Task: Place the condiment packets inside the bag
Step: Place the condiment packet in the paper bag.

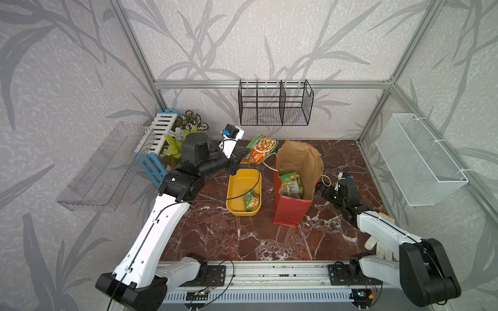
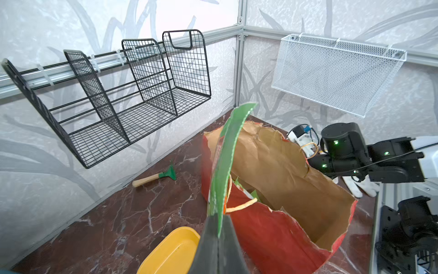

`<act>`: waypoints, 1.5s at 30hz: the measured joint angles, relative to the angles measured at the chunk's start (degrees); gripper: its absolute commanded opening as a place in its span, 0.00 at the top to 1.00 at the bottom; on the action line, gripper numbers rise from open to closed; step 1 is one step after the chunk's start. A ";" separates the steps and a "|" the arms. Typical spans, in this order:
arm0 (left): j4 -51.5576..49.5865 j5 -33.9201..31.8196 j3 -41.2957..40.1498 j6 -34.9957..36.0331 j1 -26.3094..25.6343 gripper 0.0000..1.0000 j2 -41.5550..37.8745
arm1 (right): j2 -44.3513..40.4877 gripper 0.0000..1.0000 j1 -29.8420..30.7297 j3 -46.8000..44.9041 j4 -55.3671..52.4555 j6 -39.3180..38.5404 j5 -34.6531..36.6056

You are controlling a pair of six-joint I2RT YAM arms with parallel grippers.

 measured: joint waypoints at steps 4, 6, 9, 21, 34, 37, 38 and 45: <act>1.42 0.22 0.59 -2.01 -3.26 1.00 0.94 | 0.00 0.01 0.00 0.00 0.00 0.02 0.00; 2.16 0.04 1.44 -2.69 -5.42 1.00 1.86 | 0.00 0.01 0.00 0.00 0.00 0.00 0.00; 3.54 -1.42 2.89 -2.95 -9.22 1.00 3.19 | 0.00 0.01 0.00 0.00 0.00 0.00 0.00; 5.05 -6.69 13.77 -4.52 -14.80 1.00 8.50 | 0.02 0.01 0.02 0.20 0.00 0.00 -0.02; 4.76 -14.32 11.69 -3.78 -23.08 1.00 14.25 | 0.02 0.01 0.13 0.70 -0.11 0.00 -0.02; 4.39 -17.11 9.46 -2.80 -23.85 1.00 14.84 | 0.02 0.01 0.13 0.74 -0.13 0.00 -0.02; 4.39 -17.90 8.52 -2.45 -23.98 1.00 14.86 | 0.02 0.01 0.13 0.74 -0.15 0.00 -0.02; 3.52 -23.19 2.91 1.95 -26.88 0.42 14.80 | 0.02 0.01 0.13 0.74 -0.13 0.00 0.00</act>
